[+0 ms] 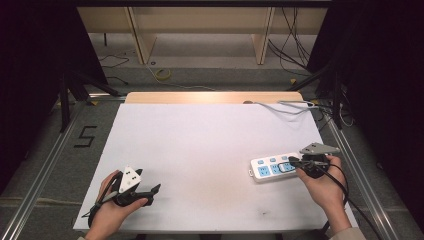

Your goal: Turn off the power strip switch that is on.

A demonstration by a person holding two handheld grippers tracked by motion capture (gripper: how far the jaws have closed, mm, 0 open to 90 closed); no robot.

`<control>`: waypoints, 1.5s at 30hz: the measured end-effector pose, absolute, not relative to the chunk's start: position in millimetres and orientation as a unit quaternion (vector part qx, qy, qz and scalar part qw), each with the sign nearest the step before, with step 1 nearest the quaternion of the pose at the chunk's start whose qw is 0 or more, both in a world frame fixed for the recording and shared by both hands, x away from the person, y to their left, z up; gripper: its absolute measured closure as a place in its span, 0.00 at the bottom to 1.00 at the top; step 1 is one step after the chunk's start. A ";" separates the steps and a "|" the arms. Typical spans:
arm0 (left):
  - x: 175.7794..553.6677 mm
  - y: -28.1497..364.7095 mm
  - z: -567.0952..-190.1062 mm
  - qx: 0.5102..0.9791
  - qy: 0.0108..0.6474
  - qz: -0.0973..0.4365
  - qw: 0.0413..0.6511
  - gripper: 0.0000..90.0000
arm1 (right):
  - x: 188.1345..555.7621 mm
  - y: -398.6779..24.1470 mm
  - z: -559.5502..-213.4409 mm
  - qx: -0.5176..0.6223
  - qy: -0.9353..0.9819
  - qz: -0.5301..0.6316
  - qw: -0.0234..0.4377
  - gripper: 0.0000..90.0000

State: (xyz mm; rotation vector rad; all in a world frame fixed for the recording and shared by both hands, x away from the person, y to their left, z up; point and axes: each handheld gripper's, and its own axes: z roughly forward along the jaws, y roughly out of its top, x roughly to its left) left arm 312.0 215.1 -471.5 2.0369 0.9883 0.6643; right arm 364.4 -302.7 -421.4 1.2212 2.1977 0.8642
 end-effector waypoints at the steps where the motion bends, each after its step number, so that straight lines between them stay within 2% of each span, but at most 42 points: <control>1: 312.0 215.1 -471.6 0.798 0.387 0.260 0.381 0.23 | 365.0 -302.8 -421.3 0.447 0.803 0.315 0.239 1.00; 45: 312.2 215.1 -471.6 0.798 0.387 0.261 0.381 0.23 | 390.8 -298.7 -420.2 0.460 0.808 0.286 0.232 1.00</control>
